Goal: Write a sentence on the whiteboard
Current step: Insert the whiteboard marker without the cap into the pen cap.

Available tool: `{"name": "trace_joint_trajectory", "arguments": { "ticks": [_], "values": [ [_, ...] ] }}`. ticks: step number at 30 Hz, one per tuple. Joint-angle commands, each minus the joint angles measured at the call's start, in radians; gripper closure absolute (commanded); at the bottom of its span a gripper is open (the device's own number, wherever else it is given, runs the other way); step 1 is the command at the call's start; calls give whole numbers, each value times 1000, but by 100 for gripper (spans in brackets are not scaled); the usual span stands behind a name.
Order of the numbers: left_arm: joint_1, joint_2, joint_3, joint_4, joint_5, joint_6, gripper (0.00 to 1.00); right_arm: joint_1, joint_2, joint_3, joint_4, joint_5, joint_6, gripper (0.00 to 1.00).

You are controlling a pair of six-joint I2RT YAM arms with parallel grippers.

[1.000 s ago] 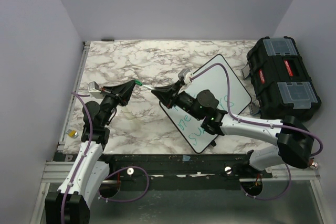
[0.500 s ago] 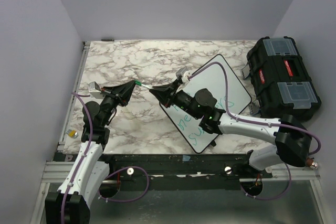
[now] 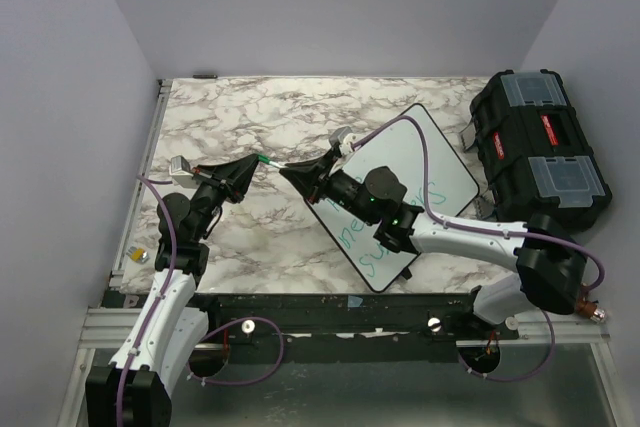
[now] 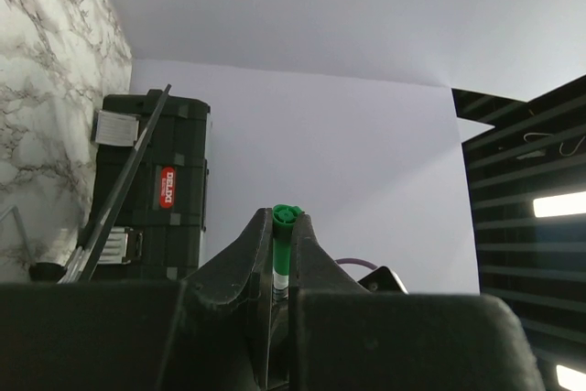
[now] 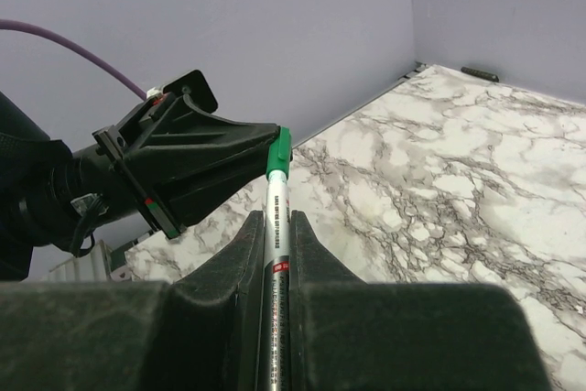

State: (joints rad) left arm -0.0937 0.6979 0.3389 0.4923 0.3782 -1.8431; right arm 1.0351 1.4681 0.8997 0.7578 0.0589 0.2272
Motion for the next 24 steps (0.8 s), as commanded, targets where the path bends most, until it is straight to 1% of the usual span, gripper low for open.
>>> {"name": "trace_joint_trajectory", "arguments": {
  "ticks": [1,6,9,14,19,24],
  "values": [
    [2,3,8,49,43,9,100,5,28,50,-5,23,-12,99],
    [2,-2,2,71,50,14,100,6,54,79,-18,27,-13,99],
    [1,-10,14,43,59,32,100,5,74,106,-36,-5,-32,99],
    [2,-34,37,-18,78,61,100,6,94,133,-81,-129,-148,99],
    [2,-38,43,-22,108,67,100,6,104,146,-103,-110,-217,99],
    [2,-28,51,-17,155,82,100,8,122,174,-138,-133,-342,99]
  ]
}}
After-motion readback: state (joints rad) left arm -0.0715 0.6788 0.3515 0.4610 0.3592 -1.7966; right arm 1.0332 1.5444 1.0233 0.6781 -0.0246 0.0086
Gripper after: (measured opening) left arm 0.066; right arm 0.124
